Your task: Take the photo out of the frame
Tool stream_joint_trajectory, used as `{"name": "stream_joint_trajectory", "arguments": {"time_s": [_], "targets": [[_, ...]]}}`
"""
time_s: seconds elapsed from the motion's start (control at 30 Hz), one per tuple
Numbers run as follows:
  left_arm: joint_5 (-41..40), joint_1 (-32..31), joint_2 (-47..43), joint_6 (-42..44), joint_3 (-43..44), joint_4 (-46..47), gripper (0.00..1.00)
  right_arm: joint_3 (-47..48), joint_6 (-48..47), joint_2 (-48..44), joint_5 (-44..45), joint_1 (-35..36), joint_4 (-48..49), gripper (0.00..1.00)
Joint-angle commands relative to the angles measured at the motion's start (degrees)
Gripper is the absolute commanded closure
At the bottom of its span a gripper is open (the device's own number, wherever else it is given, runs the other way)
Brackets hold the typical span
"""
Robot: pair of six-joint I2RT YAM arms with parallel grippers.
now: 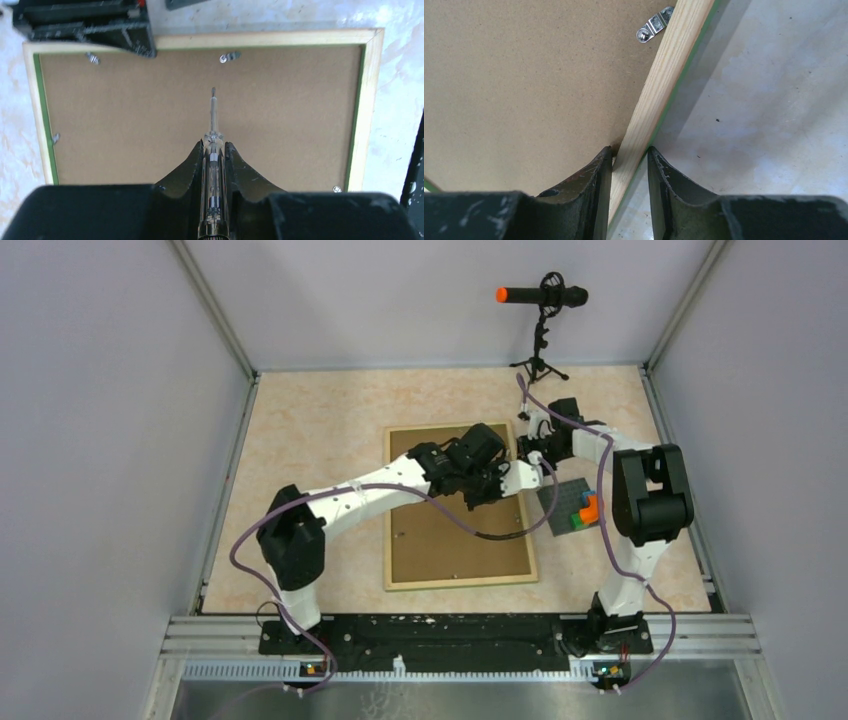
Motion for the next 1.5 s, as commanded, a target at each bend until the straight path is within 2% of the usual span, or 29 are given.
{"name": "stream_joint_trajectory", "arguments": {"time_s": [0.0, 0.3, 0.63, 1.2, 1.47], "targets": [[-1.5, -3.8, 2.7, 0.8, 4.8, 1.9, 1.00, -0.4, -0.2, 1.5, -3.6, 0.2, -1.3, 0.70], [-4.5, -7.8, 8.5, 0.8, 8.1, 0.8, 1.00, -0.5, -0.1, 1.4, -4.3, 0.0, -1.2, 0.70], [-8.8, -8.2, 12.7, -0.4, 10.4, 0.8, 1.00, -0.4, -0.2, 1.5, -4.4, -0.1, -1.3, 0.70], [-10.3, -8.8, 16.1, 0.2, 11.8, -2.0, 1.00, -0.2, -0.4, 1.9, -4.5, -0.6, -1.5, 0.70], [-11.5, -8.8, 14.4, 1.4, 10.8, -5.2, 1.00, -0.2, -0.5, 2.0, -4.6, -0.7, -1.6, 0.70]]}}
